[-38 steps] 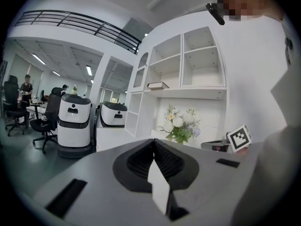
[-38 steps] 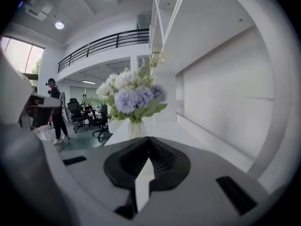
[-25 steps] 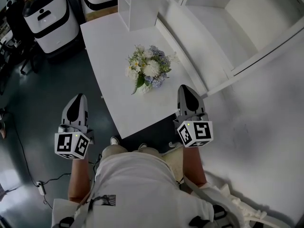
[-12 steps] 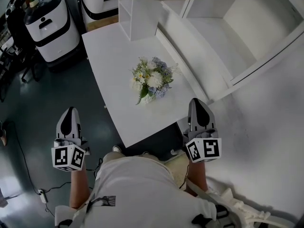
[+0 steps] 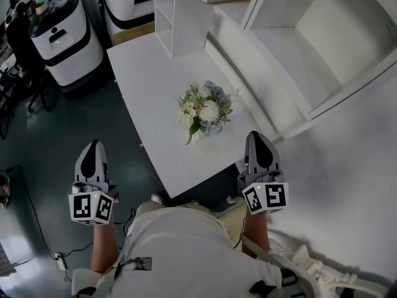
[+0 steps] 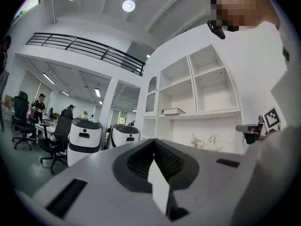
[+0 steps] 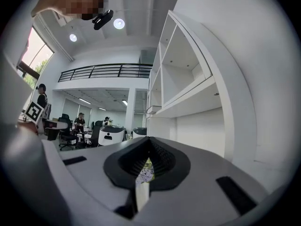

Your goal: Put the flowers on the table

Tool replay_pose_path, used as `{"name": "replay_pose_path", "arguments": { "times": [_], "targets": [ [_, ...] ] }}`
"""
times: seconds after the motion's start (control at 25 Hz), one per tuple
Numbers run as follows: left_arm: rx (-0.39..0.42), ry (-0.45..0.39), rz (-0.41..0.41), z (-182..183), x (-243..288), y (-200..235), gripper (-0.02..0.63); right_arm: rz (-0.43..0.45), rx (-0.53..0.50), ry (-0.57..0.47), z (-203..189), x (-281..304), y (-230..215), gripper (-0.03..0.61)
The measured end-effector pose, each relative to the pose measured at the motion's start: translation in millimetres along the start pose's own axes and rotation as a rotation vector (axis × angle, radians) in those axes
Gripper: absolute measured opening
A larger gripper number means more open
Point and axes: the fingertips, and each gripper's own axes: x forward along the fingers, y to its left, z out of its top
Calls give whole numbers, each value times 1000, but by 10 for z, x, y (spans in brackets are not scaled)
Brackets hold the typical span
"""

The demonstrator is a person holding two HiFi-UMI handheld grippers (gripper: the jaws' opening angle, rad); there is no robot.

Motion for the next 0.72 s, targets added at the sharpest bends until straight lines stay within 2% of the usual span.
{"name": "replay_pose_path", "arguments": {
  "times": [0.72],
  "targets": [
    [-32,-20,-27,-59,203,-88,14,22,-36,5,57,191,27,9]
  ]
}}
